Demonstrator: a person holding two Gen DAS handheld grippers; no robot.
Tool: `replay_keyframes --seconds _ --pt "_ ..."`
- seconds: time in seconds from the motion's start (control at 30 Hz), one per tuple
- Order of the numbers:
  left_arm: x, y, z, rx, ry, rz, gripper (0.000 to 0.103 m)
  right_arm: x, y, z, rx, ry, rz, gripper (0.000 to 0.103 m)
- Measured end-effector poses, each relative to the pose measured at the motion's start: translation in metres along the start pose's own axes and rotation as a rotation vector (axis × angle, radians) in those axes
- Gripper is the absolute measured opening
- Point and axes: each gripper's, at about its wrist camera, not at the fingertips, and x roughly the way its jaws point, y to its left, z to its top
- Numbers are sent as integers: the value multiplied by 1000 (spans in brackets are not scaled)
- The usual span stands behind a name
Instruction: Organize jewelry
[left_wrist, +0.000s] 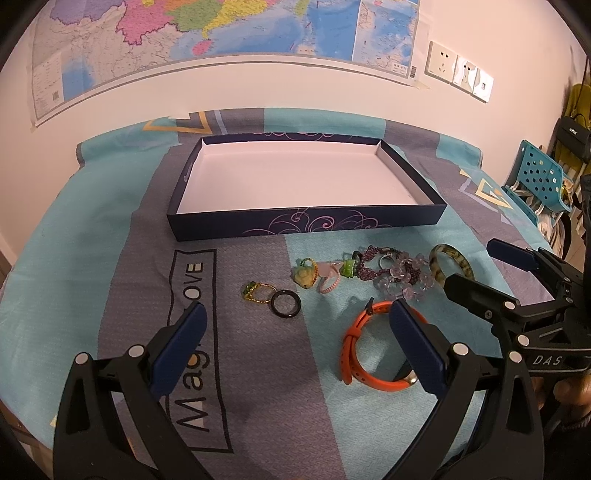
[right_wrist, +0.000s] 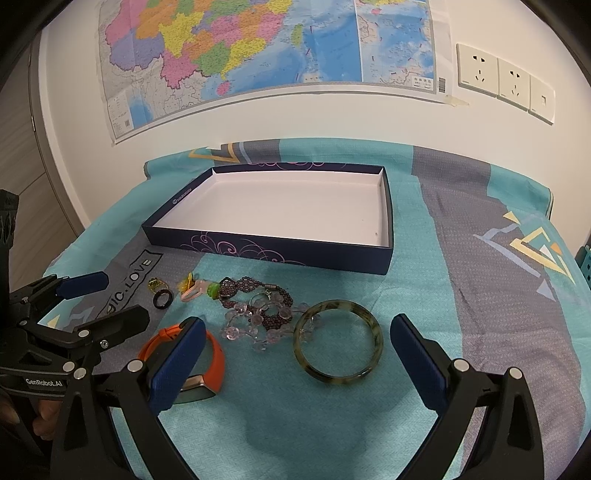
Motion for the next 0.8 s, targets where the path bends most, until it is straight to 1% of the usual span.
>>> replay_keyframes --seconds 0.3,0.4,0.47,0.67,0.7,0.8 --pt "2 -1 -2 7 15 -24 97 0 -2 0 8 2 6 97" --pt "5 -1 -3 8 34 -49 97 0 -2 0 9 4 8 97" --pt "7 -1 -3 11 44 -57 95 0 -5 0 16 6 16 97" --pt "16 -5 -7 35 94 -118 84 3 -20 -1 43 17 25 97" --pt "17 -6 -8 39 101 -125 83 4 -24 -1 42 24 25 95" --pt "21 -8 -10 59 118 -155 75 6 -30 -1 34 43 15 87"
